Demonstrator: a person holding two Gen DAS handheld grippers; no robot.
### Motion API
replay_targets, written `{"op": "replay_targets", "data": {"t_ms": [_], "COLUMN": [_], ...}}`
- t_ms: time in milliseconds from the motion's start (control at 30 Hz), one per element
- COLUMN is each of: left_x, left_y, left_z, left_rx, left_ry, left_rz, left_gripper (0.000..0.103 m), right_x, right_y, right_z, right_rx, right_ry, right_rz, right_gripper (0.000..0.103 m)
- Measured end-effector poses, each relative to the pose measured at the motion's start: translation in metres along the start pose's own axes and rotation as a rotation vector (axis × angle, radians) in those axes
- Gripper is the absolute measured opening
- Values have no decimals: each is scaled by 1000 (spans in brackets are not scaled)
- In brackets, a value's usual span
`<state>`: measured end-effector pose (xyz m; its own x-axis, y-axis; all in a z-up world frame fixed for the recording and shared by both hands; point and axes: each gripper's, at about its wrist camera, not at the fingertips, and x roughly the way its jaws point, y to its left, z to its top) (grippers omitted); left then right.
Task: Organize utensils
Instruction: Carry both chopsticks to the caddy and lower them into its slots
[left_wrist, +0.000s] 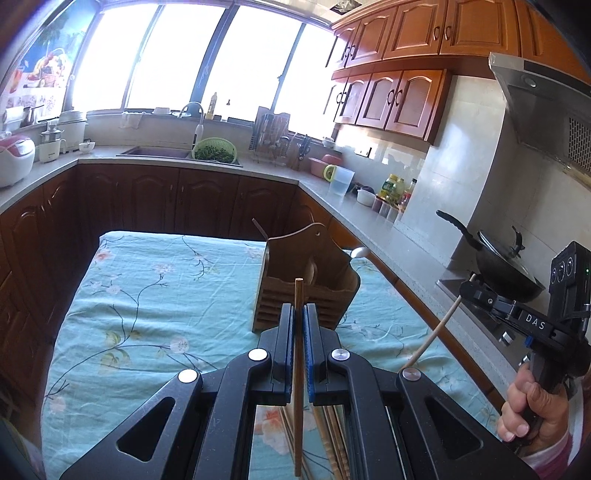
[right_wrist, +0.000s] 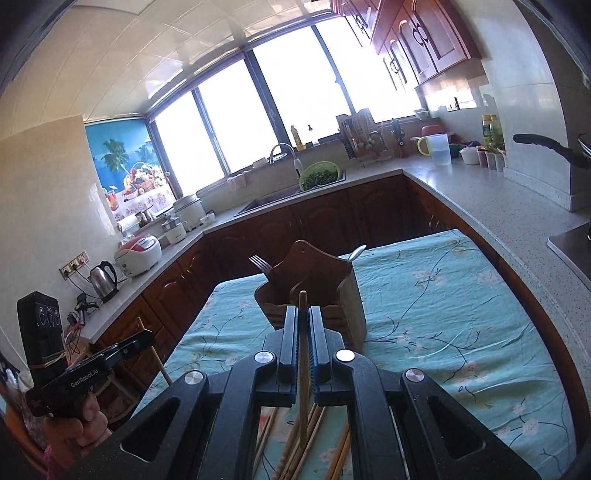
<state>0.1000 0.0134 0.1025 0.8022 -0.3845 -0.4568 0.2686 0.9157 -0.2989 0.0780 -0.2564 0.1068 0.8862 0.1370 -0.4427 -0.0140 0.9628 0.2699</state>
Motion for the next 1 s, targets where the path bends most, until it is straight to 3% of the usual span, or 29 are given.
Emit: {"op": "replay_targets", "data": {"t_ms": [267,567,800,1000], "left_x": [5,30,86,147], "left_y": [2,2,7,15], "left_z": [28,75,89,70], "left_rx": [-8,-17,-38,-63], "left_ry": [-90,-249,-338,-362], "left_rz": [-6,7,47,105], "left_gripper": [3,3,3,3], "right_x": [-2,10,52,99], "right_y": [-2,3,-1,-6], "right_z": [24,84,117,105], "right_rx": [-6,-18,-17,-26], "right_ry": [-60,-199,-241,-224], "right_rz": [-22,-50,-81,-107], "right_gripper": [5,5,5,5]}}
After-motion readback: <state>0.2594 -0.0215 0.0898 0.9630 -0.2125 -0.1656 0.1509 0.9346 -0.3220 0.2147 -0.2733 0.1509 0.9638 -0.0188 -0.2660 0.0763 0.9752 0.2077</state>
